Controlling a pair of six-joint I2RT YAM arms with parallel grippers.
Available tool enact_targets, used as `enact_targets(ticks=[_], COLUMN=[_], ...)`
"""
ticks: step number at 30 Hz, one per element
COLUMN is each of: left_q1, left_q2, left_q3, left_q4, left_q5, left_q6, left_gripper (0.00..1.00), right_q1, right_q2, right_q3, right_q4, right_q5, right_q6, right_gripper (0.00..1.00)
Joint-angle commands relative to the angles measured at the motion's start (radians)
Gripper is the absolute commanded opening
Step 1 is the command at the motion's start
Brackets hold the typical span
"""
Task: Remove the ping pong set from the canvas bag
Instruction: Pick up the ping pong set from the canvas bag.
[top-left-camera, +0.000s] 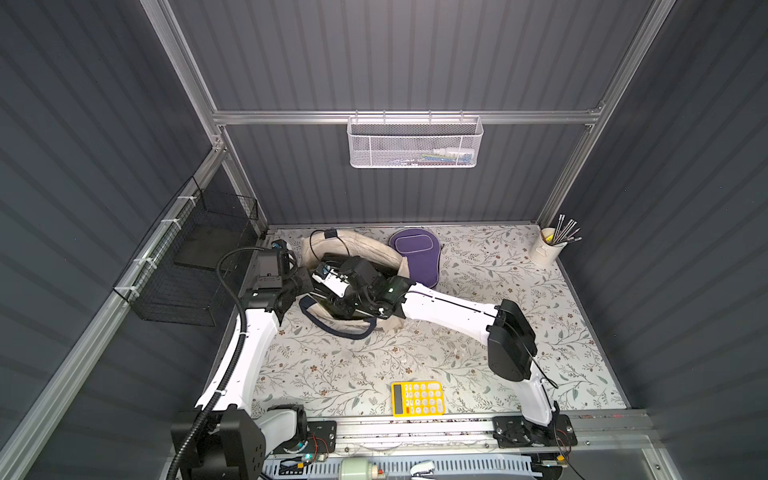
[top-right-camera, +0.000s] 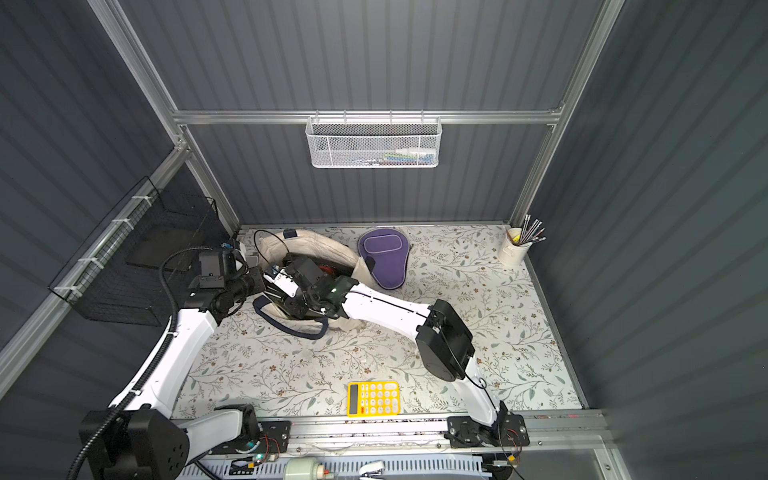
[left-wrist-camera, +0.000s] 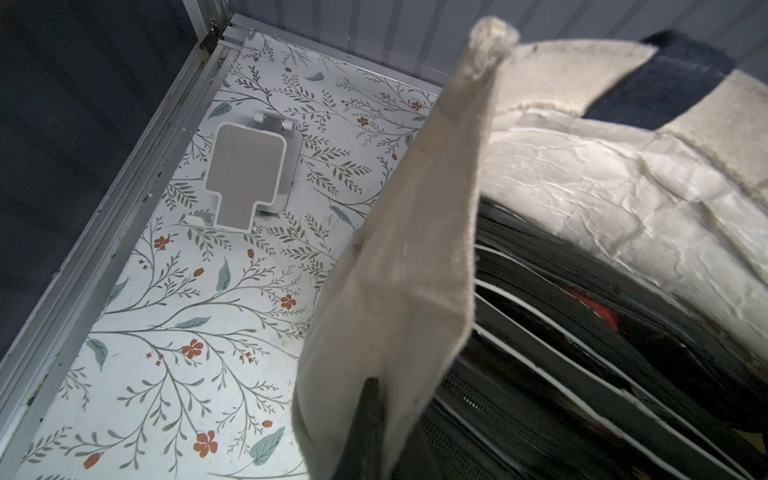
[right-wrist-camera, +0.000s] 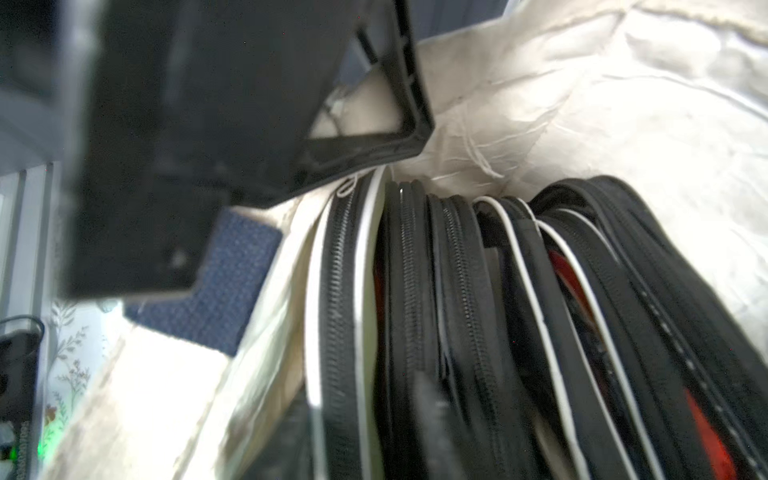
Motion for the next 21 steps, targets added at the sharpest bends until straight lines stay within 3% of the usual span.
enact_targets(ticks=[1, 4, 21], left_q1=[-0.003, -0.003, 0.043], left_q2=[-0.018, -0.019, 0.044], left_q3=[0.022, 0.022, 0.053], left_q4=[-0.087, -0.089, -0.082], left_q5=[0.056, 0.049, -0.004], left_q6=[-0.019, -0.02, -0.037], left_gripper=[0.0, 0.0, 0.0], right_q1=[0.0, -0.002, -0.038], right_q2=[0.041, 0.05, -0.157], right_q3=[-0.006, -0.001, -0.109], right_q4=[0.047, 0.054, 0.126], right_q5=[0.042, 0.055, 0.062], right_q6=[0.01, 0.014, 0.062], right_gripper=[0.2, 0.01, 0.0])
